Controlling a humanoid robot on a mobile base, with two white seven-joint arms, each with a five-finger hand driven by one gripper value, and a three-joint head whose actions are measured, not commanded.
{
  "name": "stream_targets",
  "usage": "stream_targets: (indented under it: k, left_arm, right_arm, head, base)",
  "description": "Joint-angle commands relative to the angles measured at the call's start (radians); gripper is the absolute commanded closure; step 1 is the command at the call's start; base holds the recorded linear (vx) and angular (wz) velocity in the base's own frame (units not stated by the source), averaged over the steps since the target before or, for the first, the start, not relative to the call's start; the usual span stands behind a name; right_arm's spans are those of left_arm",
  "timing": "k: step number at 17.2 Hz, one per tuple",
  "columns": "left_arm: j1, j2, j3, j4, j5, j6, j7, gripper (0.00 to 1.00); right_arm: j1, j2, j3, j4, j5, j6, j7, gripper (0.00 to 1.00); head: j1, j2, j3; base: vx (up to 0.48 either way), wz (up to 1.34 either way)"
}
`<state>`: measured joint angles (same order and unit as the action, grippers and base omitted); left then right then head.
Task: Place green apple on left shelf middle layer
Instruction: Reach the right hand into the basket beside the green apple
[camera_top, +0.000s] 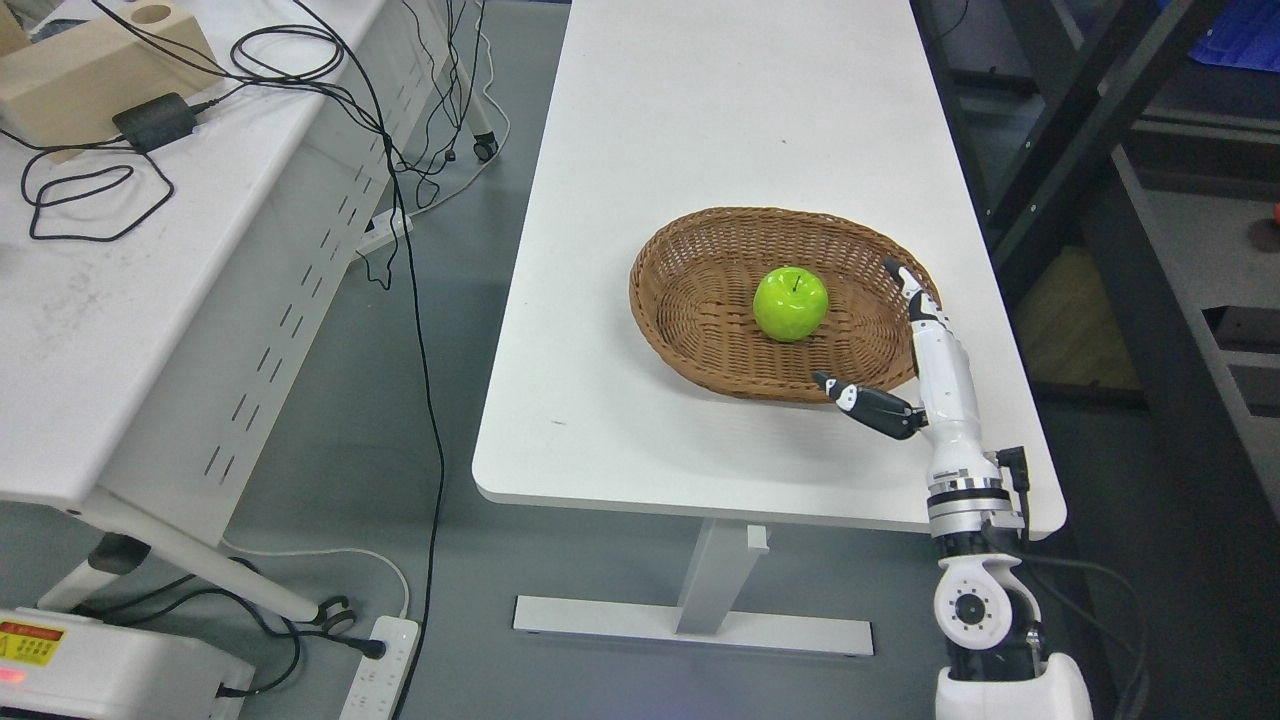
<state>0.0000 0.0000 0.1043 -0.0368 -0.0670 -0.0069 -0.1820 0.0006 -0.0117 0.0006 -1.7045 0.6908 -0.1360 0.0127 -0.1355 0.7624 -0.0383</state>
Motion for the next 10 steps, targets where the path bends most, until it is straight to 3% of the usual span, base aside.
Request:
stream_targets:
  k: [1, 6, 10]
  left_arm:
    - [-0.021, 0.017, 0.0, 0.0, 0.0, -0.001, -0.001, 0.0]
    - [-0.021, 0.017, 0.0, 0.0, 0.0, -0.001, -0.001, 0.0]
    - [-0.021, 0.017, 0.0, 0.0, 0.001, -0.001, -0.001, 0.0]
  right_arm:
    - [-0.004, -0.017, 0.007, 0.003, -0.005, 0.001, 0.018, 0.02]
    - [-0.017, -0.03, 0.07, 0.035, 0.012, 0.003, 0.082, 0.02]
    - [-0.07, -0.074, 0.13, 0.105, 0.11, 0.007, 0.09, 0.02]
  head:
    - [0.0, 0.0, 0.0]
    - [0.0, 0.0, 0.0]
    - [0.0, 0.0, 0.0]
  base:
    - [0.195, -0.06]
    - [0.167, -0.01]
    - [0.124, 0.02]
